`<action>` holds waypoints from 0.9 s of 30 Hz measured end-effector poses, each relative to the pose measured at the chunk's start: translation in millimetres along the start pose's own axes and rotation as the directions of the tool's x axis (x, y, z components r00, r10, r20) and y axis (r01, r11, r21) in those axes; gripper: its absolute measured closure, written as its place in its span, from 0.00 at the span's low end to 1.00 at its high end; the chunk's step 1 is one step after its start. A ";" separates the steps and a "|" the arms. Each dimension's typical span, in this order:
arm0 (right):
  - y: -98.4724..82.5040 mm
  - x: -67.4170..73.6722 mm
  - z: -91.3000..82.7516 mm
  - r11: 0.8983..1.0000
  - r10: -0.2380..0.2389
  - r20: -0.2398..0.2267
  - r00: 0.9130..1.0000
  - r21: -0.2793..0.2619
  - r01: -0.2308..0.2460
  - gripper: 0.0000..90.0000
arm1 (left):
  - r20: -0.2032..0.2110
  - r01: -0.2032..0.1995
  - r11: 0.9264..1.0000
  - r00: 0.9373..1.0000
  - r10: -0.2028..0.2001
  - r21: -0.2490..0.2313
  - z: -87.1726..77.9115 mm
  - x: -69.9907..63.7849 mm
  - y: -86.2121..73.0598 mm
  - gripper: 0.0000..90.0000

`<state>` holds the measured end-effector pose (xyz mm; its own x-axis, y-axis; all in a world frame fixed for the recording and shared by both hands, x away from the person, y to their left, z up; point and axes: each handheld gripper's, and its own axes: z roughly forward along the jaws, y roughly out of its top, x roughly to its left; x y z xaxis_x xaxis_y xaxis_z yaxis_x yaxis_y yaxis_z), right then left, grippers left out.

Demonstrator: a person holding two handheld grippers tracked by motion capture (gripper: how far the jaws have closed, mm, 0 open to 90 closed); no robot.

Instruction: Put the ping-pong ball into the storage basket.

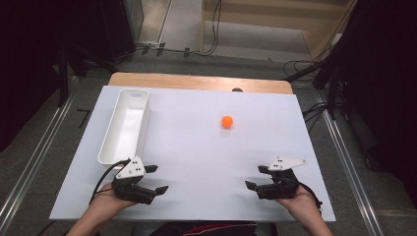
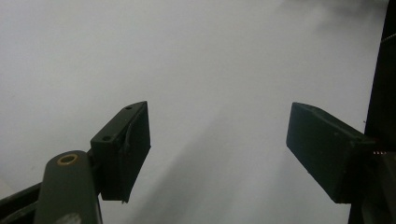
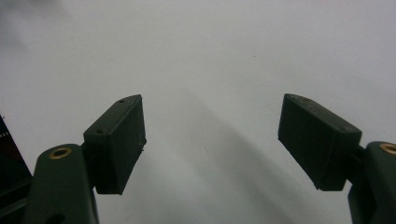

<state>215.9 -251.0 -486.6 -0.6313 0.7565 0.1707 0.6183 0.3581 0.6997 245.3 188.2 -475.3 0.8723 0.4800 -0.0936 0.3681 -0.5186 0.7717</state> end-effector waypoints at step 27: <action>-0.9 0.9 -2.2 1.000 0.003 -0.013 1.000 0.003 -0.003 0.24 | -0.003 -0.004 1.000 1.000 0.004 0.001 1.5 0.2 1.2 0.24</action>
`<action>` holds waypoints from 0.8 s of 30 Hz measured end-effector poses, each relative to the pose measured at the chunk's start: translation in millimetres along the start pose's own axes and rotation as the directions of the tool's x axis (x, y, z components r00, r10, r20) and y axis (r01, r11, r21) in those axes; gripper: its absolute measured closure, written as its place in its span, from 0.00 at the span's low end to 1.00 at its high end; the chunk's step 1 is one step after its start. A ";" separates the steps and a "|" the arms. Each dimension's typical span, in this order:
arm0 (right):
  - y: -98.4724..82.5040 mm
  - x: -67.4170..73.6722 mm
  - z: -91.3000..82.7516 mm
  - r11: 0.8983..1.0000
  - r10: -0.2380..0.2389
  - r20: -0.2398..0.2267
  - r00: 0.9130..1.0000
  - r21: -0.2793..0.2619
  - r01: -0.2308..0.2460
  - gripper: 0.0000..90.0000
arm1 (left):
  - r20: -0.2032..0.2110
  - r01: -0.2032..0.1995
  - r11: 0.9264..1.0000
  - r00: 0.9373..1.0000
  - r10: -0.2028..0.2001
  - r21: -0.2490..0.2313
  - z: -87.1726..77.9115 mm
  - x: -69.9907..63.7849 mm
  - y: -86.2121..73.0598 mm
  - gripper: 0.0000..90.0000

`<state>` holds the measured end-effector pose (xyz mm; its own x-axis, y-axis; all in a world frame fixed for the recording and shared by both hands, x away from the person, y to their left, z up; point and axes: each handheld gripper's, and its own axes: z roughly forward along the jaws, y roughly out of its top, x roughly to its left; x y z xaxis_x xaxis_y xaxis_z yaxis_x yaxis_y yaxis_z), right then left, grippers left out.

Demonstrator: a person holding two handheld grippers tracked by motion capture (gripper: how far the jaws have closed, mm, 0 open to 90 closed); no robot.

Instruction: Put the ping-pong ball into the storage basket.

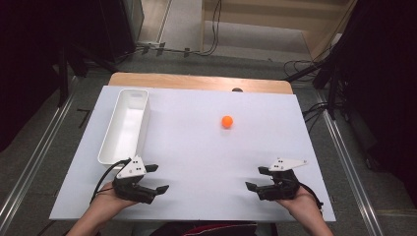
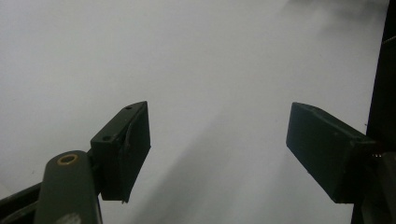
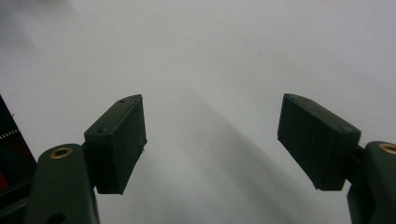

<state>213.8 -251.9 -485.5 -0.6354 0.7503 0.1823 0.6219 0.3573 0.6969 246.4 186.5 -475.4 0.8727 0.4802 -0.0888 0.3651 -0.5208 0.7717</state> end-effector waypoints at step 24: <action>-0.3 0.6 1.1 1.000 -0.003 0.003 1.000 0.010 0.003 0.24 | -0.006 -0.001 1.000 1.000 0.001 -0.002 0.1 0.3 0.0 0.24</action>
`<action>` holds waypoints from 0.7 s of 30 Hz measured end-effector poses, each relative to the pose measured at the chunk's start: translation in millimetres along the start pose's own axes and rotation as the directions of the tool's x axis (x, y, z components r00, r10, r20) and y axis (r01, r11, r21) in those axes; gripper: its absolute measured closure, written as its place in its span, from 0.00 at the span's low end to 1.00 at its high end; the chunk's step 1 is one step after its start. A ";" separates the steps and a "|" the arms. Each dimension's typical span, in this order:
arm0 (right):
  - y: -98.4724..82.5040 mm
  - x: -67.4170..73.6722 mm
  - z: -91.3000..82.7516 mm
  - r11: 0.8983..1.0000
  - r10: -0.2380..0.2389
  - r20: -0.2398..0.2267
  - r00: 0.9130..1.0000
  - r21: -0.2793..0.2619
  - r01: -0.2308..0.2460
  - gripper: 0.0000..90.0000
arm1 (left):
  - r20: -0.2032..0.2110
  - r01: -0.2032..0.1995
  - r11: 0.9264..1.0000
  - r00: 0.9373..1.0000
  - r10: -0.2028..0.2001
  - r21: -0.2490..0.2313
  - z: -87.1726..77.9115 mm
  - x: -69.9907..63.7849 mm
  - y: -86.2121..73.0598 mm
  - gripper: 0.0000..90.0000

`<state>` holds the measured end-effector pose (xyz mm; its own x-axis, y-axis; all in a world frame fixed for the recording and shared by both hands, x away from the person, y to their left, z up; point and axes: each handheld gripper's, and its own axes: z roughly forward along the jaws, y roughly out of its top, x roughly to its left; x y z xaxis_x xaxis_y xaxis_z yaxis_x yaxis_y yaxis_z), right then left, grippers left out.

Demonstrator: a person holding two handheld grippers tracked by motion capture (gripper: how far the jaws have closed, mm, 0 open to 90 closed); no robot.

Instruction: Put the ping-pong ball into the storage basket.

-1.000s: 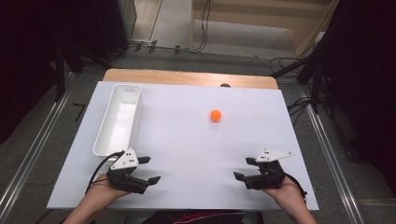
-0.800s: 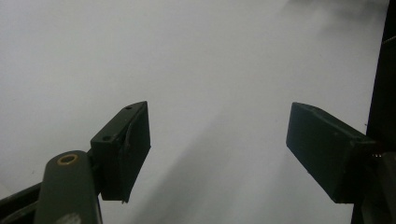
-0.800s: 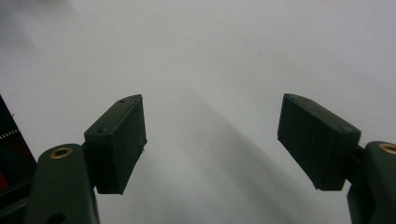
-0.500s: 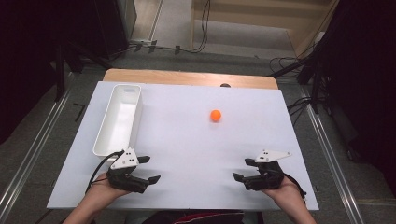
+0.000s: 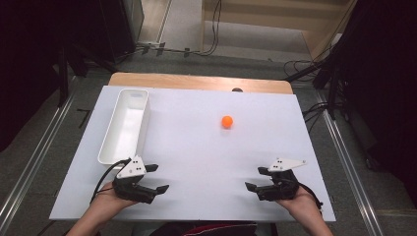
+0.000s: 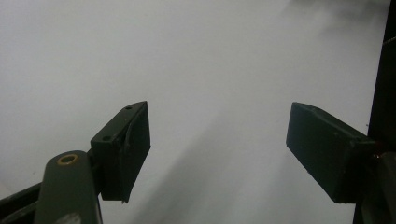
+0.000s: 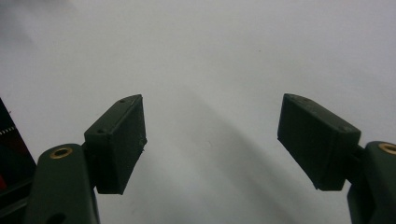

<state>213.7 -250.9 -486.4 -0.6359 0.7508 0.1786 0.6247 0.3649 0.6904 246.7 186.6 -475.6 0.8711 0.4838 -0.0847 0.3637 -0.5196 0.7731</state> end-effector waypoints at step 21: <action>-0.2 -0.4 -0.1 1.000 -0.013 0.017 1.000 0.009 0.013 0.24 | -0.003 -0.020 1.000 1.000 0.020 0.004 5.1 -7.1 8.9 0.24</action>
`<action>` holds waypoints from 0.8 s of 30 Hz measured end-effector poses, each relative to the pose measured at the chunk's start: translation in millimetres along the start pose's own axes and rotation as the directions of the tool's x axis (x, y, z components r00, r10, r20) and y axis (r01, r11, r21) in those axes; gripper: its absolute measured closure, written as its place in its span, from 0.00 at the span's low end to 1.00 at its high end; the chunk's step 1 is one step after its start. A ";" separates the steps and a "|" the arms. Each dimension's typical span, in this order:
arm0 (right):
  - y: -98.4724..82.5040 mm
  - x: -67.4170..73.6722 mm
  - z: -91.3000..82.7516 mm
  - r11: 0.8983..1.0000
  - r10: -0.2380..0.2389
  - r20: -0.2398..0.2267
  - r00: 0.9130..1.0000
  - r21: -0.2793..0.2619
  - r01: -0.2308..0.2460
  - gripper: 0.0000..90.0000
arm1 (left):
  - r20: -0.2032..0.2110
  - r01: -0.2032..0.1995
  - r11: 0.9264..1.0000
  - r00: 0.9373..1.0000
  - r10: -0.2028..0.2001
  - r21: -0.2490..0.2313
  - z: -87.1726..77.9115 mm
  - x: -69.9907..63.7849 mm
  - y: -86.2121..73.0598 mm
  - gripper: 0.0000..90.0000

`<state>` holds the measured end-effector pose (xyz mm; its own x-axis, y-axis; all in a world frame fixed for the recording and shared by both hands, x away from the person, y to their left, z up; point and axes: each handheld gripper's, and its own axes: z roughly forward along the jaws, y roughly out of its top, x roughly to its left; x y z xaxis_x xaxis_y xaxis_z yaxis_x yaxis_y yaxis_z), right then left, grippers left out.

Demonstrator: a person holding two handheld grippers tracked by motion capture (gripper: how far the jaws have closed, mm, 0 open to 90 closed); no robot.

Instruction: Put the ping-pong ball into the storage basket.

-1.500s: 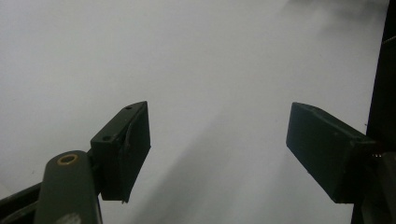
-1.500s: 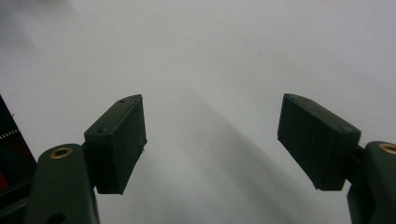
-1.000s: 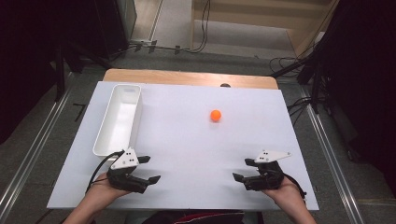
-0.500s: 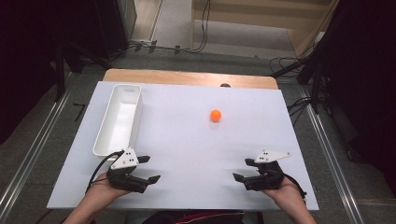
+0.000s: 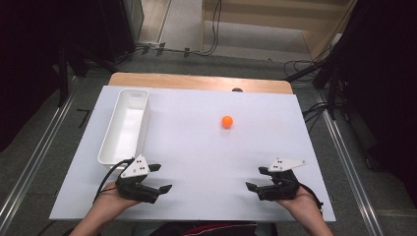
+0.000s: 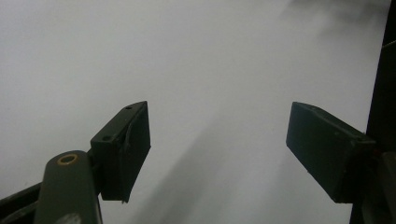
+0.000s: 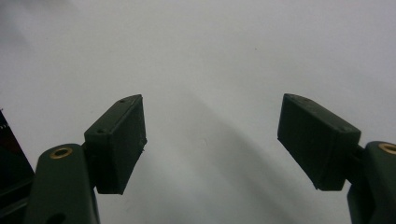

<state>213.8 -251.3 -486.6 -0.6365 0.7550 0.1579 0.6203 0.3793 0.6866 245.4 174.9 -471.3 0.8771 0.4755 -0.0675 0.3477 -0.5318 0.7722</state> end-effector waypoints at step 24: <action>0.3 0.7 -0.9 1.000 -0.011 0.005 1.000 -0.003 0.011 0.24 | 0.048 0.015 0.998 0.999 -0.012 -0.065 15.6 -3.0 20.6 0.24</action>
<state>213.1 -251.2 -485.6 -0.6408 0.7535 0.1467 0.6117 0.3858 0.6906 255.1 151.6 -465.0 0.8879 0.4475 -0.1066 0.3382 -0.4779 0.8107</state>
